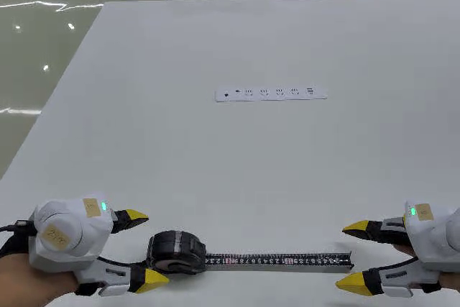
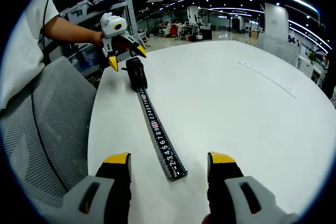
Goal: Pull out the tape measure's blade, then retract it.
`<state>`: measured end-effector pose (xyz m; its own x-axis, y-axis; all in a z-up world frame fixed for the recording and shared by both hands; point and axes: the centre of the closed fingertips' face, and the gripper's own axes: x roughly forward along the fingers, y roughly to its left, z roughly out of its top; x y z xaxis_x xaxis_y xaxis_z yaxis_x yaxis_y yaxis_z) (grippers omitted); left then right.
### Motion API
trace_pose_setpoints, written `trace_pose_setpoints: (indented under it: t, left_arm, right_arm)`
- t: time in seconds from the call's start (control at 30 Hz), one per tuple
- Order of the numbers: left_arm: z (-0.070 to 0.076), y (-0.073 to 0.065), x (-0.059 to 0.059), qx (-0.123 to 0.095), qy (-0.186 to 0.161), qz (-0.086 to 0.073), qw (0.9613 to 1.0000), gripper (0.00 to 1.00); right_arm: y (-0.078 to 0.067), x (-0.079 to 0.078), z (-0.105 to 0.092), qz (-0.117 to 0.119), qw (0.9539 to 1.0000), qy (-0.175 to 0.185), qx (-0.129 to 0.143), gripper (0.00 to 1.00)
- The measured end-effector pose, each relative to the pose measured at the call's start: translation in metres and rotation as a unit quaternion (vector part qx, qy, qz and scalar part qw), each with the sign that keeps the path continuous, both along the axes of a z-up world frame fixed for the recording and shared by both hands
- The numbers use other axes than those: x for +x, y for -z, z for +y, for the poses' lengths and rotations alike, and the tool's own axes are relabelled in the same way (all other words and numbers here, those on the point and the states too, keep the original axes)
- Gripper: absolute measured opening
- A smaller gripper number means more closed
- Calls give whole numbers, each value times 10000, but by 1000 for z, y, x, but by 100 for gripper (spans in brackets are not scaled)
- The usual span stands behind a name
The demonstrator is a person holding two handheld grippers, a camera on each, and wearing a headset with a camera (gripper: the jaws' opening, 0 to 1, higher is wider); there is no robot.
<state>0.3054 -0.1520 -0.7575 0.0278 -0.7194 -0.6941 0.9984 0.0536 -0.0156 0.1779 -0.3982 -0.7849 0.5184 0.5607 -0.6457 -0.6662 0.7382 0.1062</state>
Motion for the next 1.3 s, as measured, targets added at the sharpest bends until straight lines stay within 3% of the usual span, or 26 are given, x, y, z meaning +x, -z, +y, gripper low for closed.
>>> trace_pose_setpoints:
  t: [0.2, 0.3, 0.53, 0.63, 1.0, 1.3]
  left_arm:
    - [5, -8, -2, -125, -267, 58, 9995, 75]
    - [8, -11, -6, -196, -370, 143, 9990, 80]
    - [19, -17, -9, -340, -630, 101, 9974, 84]
    - [25, -17, -12, -347, -735, 164, 9966, 85]
    - [44, -22, -18, -545, -1267, 334, 9899, 89]
    - [55, -32, -24, -654, -1594, 379, 9843, 92]
  right_arm:
    - [-10, -2, 3, -75, 9998, 159, 132, 65]
    - [-14, -5, 5, -90, 9997, 206, 116, 66]
    - [-18, -15, 7, -68, 9997, 224, -21, 73]
    - [-23, -18, 7, -98, 9995, 303, -63, 75]
    - [-32, -29, 3, -164, 9981, 571, -136, 83]
    - [-39, -36, 1, -209, 9960, 862, -58, 91]
